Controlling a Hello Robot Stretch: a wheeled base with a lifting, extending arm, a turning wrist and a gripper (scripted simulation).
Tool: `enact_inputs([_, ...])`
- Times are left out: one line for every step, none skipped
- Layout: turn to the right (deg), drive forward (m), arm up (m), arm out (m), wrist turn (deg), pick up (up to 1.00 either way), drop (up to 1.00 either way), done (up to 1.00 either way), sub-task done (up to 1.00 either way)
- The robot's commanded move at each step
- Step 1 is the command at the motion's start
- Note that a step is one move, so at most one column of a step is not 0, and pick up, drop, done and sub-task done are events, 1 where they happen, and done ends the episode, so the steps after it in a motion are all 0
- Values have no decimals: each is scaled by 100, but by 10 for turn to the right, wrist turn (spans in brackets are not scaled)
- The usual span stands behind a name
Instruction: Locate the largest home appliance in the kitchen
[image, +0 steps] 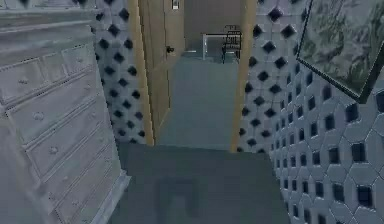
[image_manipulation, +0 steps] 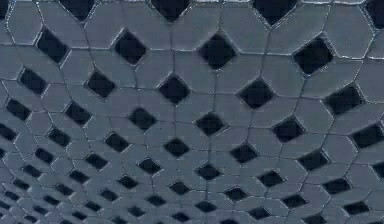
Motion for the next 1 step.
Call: enact_inputs([0, 100, 0, 0, 0, 0, 0, 0, 0])
